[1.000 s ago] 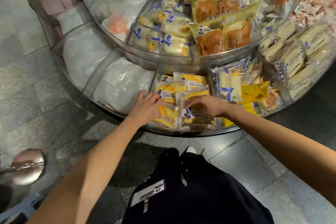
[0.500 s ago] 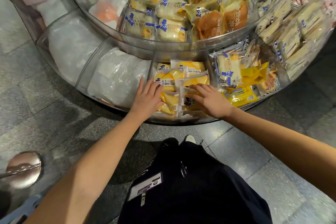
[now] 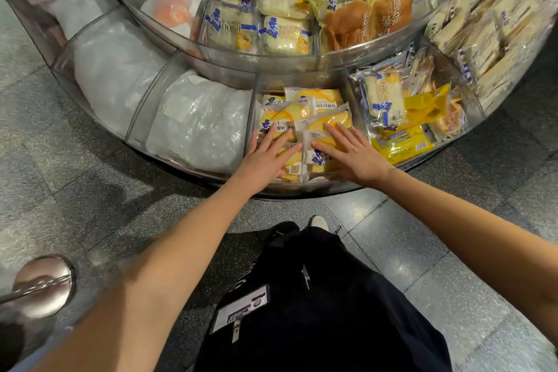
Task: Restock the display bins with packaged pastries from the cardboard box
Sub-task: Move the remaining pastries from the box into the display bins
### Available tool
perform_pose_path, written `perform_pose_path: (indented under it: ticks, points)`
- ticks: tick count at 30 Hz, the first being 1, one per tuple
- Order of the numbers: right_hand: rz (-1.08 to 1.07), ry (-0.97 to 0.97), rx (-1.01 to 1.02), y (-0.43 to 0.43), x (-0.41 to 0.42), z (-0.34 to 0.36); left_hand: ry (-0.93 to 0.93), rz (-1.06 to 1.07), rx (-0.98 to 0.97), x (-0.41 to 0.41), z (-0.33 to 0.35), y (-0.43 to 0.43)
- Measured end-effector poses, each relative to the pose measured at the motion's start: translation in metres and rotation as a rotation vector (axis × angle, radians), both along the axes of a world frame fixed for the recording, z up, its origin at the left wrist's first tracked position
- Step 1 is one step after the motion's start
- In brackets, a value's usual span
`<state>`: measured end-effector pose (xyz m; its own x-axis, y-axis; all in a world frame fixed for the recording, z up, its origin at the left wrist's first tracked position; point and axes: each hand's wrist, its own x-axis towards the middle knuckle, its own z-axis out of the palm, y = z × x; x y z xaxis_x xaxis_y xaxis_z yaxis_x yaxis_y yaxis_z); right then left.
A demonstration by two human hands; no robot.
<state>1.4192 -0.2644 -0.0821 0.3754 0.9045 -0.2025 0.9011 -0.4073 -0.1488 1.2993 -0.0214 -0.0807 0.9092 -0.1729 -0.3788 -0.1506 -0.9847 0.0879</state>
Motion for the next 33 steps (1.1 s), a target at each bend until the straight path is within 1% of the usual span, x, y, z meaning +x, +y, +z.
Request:
perform_pose_path:
  ticks: [2,4,7,9,12,15,19,23,25,29,33]
  points:
    - [-0.002,0.029,-0.004,0.004,0.001,0.001,-0.019,-0.006,0.014,-0.002,0.001,0.002]
    - [-0.020,0.034,0.036,0.005,-0.001,0.004,-0.044,0.016,0.002,-0.006,-0.001,0.001]
    - [-0.054,0.033,0.089,0.000,-0.007,0.005,-0.019,0.149,-0.073,-0.003,-0.001,-0.008]
    - [-0.083,0.032,0.089,-0.004,-0.011,0.004,-0.001,0.200,-0.084,0.002,-0.002,-0.011]
    - [-0.133,0.050,0.075,-0.004,-0.018,-0.001,-0.015,0.208,-0.027,0.002,-0.006,-0.013]
    - [-0.158,0.092,0.067,-0.001,-0.018,-0.004,-0.023,0.212,-0.016,0.003,-0.006,-0.015]
    - [-0.179,0.156,0.059,0.001,-0.014,0.001,-0.037,0.232,-0.053,0.002,-0.002,-0.015]
    - [-0.210,0.150,0.105,0.009,-0.016,0.014,-0.102,0.202,-0.142,0.002,0.010,-0.004]
    - [-0.260,0.146,0.128,0.013,-0.018,0.021,-0.132,0.164,-0.178,0.001,0.018,0.003]
    - [-0.402,0.160,0.197,0.020,-0.021,0.035,-0.180,0.156,-0.185,0.000,0.034,0.015]
    - [-0.406,0.157,0.221,0.029,-0.018,0.051,-0.249,0.189,-0.195,-0.003,0.054,0.025]
